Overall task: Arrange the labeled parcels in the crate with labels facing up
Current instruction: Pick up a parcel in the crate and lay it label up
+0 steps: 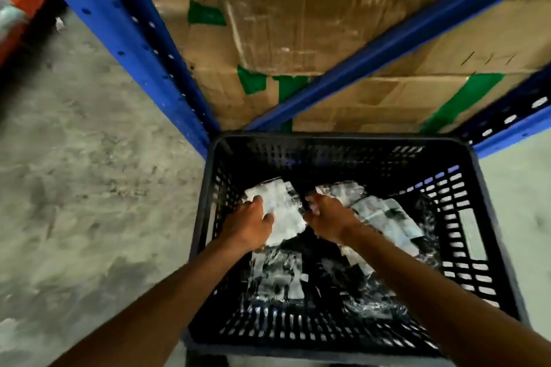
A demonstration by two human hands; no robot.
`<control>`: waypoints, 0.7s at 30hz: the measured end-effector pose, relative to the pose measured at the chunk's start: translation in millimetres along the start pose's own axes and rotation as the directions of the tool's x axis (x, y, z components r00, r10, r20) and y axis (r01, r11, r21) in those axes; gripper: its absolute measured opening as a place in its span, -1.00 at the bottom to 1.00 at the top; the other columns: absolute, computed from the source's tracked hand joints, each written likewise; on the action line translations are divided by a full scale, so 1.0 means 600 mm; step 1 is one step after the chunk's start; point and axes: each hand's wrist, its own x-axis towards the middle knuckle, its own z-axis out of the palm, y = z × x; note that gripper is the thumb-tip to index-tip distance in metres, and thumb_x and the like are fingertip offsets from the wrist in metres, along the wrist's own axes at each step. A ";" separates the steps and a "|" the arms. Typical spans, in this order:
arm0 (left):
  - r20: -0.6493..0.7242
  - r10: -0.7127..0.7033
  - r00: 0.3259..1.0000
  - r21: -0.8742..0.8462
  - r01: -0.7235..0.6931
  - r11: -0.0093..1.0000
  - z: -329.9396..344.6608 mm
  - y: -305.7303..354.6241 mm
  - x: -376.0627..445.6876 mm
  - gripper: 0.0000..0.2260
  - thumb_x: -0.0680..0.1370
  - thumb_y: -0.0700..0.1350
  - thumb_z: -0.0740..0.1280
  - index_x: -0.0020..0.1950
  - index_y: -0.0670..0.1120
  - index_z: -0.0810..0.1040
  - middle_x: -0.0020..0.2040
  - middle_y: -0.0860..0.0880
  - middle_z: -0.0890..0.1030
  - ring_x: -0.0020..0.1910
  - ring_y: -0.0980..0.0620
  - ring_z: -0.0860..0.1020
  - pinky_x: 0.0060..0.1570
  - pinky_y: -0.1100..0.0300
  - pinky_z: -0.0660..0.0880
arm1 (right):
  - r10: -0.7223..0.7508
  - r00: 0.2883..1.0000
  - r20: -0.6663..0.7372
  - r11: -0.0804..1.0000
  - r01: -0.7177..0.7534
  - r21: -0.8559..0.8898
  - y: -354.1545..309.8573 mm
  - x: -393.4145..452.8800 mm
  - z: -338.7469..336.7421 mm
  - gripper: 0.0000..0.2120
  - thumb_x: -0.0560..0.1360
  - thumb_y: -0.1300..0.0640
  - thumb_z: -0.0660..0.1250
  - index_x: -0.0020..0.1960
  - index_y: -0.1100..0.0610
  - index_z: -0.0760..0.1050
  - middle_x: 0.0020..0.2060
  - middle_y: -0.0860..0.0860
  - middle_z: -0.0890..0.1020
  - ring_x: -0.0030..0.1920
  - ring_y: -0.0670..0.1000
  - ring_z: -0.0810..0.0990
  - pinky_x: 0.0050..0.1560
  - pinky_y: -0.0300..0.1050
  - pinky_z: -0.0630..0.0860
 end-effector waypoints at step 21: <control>-0.088 -0.213 0.973 -0.616 0.115 0.780 0.054 -0.015 0.110 -0.65 0.33 -0.05 0.44 0.07 -0.13 0.54 0.04 -0.10 0.59 0.10 -0.12 0.60 -0.03 0.19 0.55 | 0.044 0.972 0.233 0.944 -0.117 0.310 -0.011 0.142 -0.001 -0.10 0.43 -0.47 -0.11 0.47 0.19 0.22 0.05 0.31 0.55 0.04 0.26 0.58 0.04 0.12 0.53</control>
